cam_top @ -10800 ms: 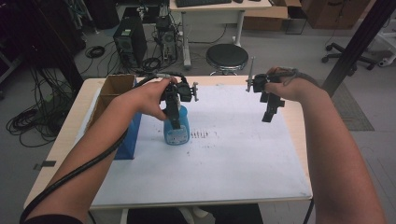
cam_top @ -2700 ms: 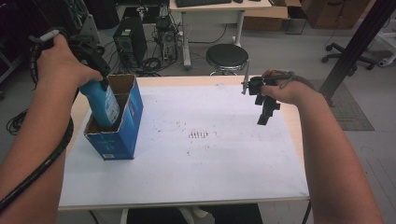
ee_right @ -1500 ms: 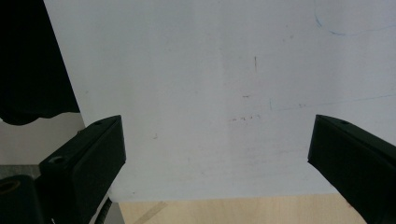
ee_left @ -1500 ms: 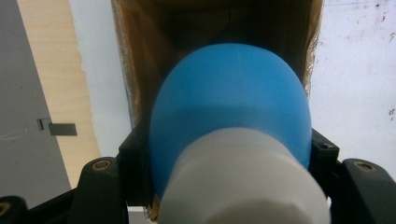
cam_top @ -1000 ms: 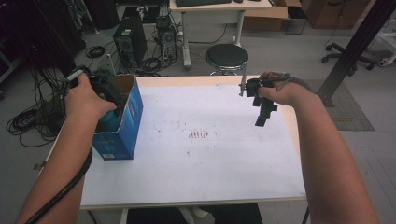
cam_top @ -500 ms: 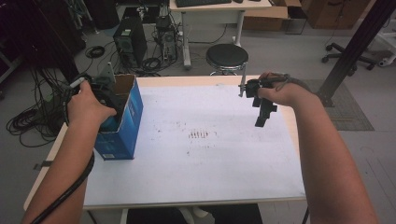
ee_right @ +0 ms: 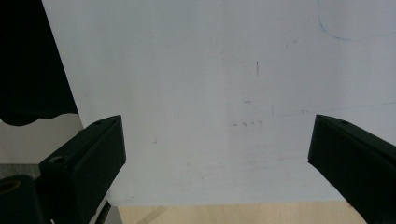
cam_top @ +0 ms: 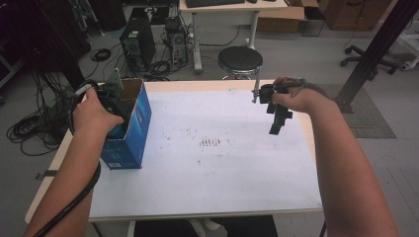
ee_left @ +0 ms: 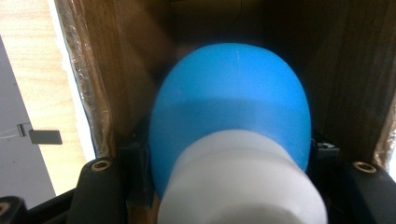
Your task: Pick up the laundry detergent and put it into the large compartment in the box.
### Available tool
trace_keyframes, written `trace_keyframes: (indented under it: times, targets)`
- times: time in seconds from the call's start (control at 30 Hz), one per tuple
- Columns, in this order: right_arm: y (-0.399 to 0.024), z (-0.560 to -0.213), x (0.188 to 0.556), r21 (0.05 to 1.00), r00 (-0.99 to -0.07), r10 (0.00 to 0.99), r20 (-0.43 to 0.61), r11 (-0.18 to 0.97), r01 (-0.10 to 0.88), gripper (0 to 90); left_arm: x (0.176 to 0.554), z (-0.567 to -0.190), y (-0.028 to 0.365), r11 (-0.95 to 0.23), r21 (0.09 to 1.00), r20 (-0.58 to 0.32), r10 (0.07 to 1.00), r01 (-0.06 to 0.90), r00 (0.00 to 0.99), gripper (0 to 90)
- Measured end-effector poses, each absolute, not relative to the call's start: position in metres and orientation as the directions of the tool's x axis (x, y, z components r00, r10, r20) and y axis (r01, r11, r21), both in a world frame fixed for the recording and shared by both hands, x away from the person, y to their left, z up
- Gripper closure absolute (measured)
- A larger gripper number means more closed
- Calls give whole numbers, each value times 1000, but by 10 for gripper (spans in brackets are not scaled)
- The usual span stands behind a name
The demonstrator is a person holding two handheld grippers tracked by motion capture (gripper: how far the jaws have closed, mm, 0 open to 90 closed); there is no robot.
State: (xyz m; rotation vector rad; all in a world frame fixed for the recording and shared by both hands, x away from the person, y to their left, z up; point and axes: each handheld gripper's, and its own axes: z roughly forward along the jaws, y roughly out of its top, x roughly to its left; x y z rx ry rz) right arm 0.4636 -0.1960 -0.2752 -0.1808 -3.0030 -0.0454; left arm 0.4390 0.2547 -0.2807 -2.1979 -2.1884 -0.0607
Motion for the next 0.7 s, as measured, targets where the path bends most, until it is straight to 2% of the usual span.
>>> trace_keyframes:
  times: [0.7]
  targets:
    - [-197, -277, 463, 24, -984, 114, 135, 993, 118, 39, 439, -280, 255, -3, 6, 60, 998, 1000, 3, 357]
